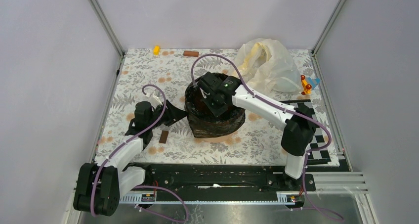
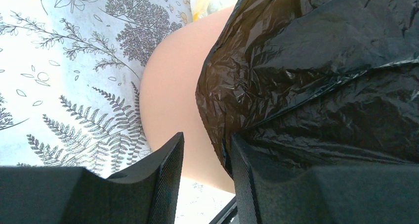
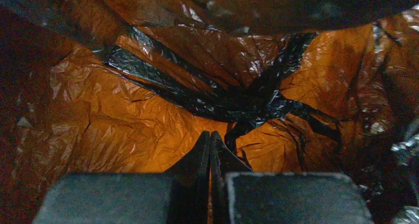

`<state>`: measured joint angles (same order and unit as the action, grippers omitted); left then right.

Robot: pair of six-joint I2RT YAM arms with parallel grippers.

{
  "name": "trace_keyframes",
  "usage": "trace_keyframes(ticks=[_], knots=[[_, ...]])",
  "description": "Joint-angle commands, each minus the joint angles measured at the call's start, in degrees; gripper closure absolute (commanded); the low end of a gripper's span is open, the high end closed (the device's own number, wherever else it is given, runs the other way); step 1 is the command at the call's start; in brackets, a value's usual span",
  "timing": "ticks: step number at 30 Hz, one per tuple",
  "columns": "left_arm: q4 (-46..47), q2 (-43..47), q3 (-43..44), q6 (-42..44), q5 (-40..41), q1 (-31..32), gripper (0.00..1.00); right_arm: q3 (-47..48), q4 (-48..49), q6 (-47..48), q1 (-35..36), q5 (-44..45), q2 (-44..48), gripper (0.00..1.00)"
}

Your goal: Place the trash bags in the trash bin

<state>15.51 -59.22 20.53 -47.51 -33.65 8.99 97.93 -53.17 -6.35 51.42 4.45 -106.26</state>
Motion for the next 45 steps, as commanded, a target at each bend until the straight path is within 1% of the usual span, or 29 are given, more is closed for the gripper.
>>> trace_keyframes(ticks=[1,11,14,21,23,28,31,35,40,45], knots=[[5.14,-0.31,-0.23,-0.22,-1.77,-0.28,0.58,-1.35,0.78,1.27,-0.21,-2.53,-1.63,1.00],[6.21,-0.54,-0.79,-0.72,-2.45,-0.21,0.59,-3.02,3.16,1.68,-0.68,-4.27,-4.12,1.00],[6.98,-0.66,-1.11,-0.58,-3.10,-0.21,0.59,-5.34,5.04,1.70,-1.30,-7.03,-4.03,1.00],[7.01,-0.81,-0.89,-0.74,-4.00,-0.19,0.58,-8.92,8.22,0.98,-3.38,-8.51,-4.53,1.00],[5.68,0.04,-0.66,-0.48,-3.71,-0.20,0.57,-9.26,8.28,1.28,-3.50,-8.45,-5.29,1.00],[-1.79,4.14,0.77,2.26,-0.64,-0.21,0.53,-10.10,8.08,2.08,-4.06,-8.23,-7.70,1.00],[-2.23,6.04,0.39,2.09,-0.37,-0.21,0.52,-10.30,8.06,2.44,-4.38,-8.36,-9.13,1.00],[-2.14,5.77,0.62,1.77,-0.77,-0.21,0.51,-10.54,8.56,2.66,-4.41,-9.18,-10.25,1.00],[-2.42,6.24,1.49,1.52,-0.95,-0.21,0.51,-14.78,11.87,2.14,-4.40,-9.35,-9.62,1.00],[-5.24,7.96,3.27,2.83,0.30,-0.21,0.49,-18.17,14.58,1.18,-4.41,-10.25,-10.87,1.00]])
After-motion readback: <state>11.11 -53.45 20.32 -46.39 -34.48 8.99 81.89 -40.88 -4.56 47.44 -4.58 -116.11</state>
